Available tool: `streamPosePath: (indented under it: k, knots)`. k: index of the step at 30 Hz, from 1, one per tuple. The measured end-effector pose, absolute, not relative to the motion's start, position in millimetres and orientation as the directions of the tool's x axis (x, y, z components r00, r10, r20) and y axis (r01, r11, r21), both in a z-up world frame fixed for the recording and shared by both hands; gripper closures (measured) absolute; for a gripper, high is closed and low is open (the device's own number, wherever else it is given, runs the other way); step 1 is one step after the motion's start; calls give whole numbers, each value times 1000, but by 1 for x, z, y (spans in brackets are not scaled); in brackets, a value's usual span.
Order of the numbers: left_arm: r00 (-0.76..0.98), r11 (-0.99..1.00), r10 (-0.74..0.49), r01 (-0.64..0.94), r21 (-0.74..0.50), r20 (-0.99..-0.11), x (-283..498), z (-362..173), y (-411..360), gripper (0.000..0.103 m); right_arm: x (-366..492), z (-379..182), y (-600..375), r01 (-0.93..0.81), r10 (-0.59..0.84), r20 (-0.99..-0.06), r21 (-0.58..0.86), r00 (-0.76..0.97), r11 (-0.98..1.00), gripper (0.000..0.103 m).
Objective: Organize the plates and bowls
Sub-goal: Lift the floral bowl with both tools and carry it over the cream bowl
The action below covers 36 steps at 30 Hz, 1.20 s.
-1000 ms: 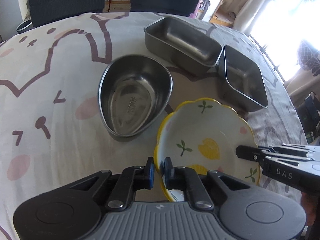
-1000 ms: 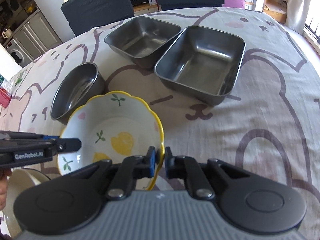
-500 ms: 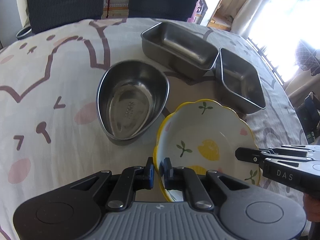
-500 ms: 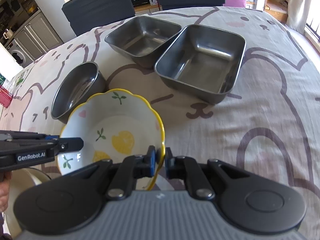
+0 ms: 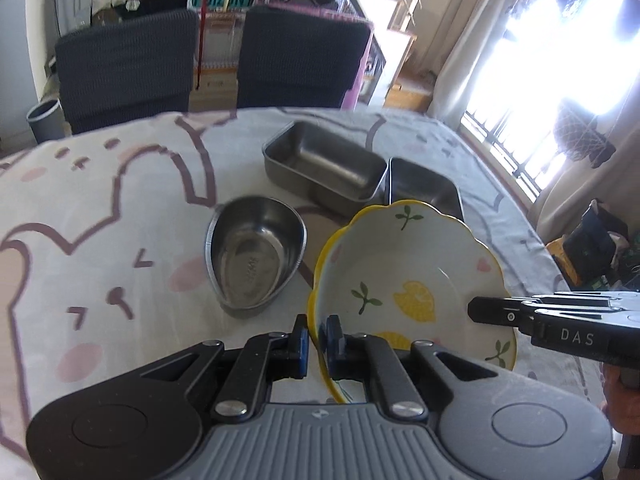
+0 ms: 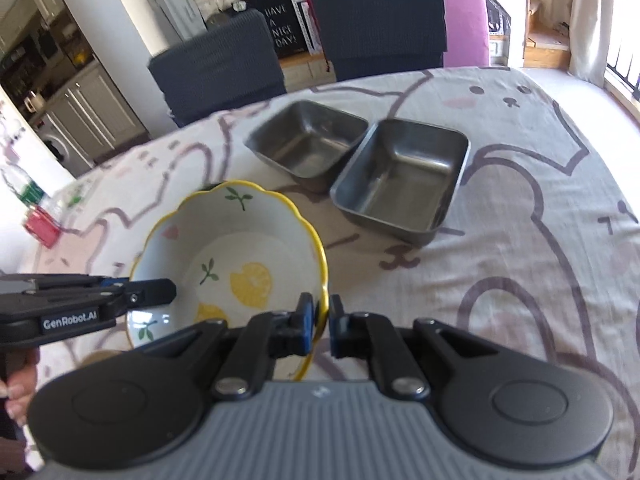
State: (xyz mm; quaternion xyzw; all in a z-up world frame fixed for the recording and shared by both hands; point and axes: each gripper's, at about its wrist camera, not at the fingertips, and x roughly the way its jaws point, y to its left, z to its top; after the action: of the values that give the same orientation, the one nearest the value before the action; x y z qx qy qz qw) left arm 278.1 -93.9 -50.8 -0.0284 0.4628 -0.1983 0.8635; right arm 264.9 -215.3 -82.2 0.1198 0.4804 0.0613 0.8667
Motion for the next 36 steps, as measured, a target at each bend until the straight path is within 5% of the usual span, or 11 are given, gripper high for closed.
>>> streamPosePath:
  k: [17, 36]
  knots:
    - [590, 951, -310, 189, -245, -745, 188, -23, 5, 96, 210, -47, -127, -168, 347, -772, 305, 533, 937, 93]
    - [475, 955, -295, 178, -239, -829, 158, -72, 29, 91, 194, -85, -80, -212, 304, -866, 236, 397, 948, 93]
